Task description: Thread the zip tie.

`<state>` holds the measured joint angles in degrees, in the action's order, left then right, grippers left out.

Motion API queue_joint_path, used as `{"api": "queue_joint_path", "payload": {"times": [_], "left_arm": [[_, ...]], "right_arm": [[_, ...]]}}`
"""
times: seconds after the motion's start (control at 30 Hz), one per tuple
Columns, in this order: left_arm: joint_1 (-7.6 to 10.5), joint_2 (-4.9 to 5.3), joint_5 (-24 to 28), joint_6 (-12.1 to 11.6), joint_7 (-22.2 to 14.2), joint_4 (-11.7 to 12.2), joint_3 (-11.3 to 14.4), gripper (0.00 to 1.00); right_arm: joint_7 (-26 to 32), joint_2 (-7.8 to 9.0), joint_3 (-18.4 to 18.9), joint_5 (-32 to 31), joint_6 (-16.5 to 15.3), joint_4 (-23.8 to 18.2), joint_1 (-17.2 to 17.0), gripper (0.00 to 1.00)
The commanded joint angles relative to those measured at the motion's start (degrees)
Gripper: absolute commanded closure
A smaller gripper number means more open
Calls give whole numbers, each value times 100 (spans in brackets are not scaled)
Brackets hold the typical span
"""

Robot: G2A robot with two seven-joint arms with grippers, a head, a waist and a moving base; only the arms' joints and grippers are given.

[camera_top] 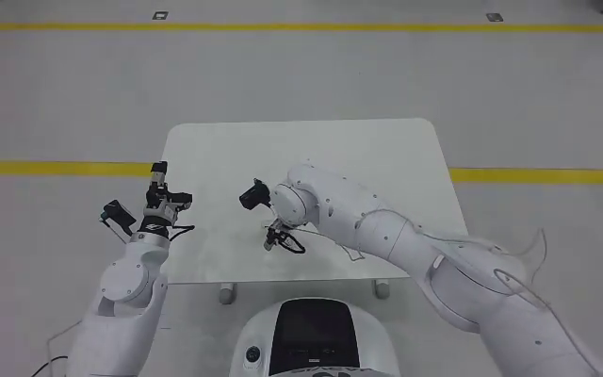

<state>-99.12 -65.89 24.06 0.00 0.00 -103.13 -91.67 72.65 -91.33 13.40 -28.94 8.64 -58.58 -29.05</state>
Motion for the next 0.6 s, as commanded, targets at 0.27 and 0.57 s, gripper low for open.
{"api": "queue_joint_path", "payload": {"times": [0.27,0.57], "left_arm": [[0,0,0,0,0,0,0,0],[0,0,0,0,0,0,0,0]], "right_arm": [[-155,-643,-234,-202,-432,852,120,0],[-302,-801,-182,-85,-604,1097,125,0]]}}
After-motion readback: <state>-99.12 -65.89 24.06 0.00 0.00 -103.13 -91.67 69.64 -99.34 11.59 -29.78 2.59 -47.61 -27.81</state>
